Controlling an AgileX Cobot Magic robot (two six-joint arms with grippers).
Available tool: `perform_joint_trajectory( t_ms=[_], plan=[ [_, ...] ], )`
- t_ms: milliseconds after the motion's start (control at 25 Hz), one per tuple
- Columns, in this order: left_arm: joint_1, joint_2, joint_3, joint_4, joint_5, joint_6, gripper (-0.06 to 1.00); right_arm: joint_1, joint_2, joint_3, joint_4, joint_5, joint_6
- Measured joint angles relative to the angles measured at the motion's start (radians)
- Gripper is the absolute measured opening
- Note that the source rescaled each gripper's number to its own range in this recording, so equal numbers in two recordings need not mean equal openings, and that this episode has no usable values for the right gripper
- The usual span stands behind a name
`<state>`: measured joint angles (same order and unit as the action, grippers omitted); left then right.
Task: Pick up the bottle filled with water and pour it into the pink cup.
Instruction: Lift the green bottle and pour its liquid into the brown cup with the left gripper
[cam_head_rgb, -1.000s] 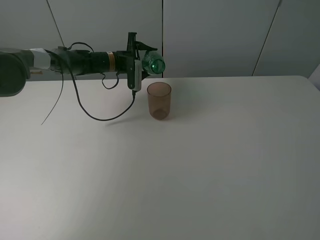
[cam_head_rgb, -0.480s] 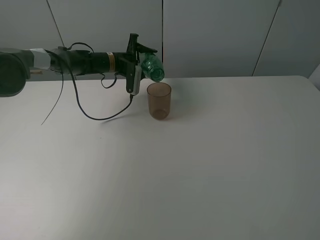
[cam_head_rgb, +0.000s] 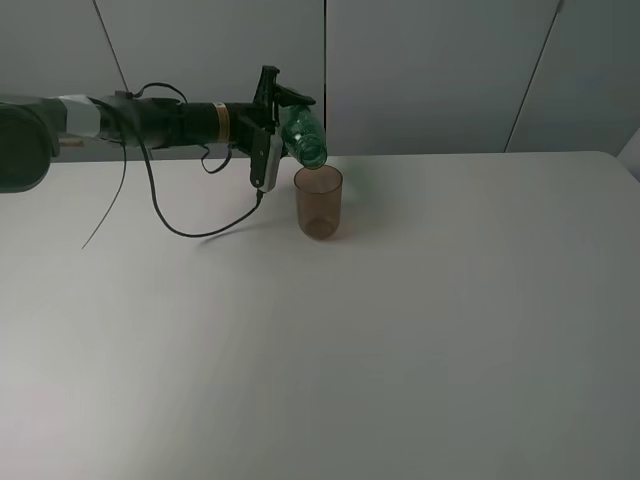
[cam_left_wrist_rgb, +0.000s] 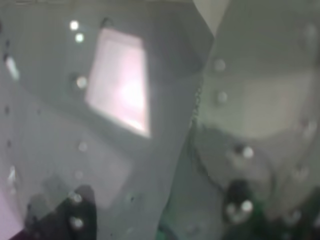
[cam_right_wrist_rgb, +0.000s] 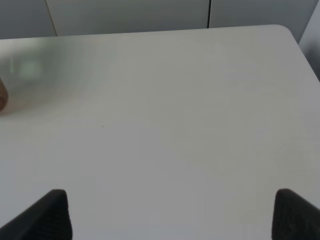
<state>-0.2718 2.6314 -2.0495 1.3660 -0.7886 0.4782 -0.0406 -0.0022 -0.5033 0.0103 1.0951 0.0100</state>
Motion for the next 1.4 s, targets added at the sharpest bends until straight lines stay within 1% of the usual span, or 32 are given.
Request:
perform_joint_trajectory(
  t_ms=[280, 760, 1400],
  plan=[
    [0.000, -0.006, -0.018, 0.005, 0.000, 0.022, 0.03, 0.000, 0.000, 0.000, 0.000, 0.000, 0.000],
    [0.000, -0.053, -0.027, 0.038, -0.004, 0.066, 0.03, 0.000, 0.000, 0.000, 0.000, 0.000, 0.000],
    [-0.006, -0.065, -0.027, 0.061, -0.004, 0.074, 0.01, 0.000, 0.000, 0.000, 0.000, 0.000, 0.000]
  ],
)
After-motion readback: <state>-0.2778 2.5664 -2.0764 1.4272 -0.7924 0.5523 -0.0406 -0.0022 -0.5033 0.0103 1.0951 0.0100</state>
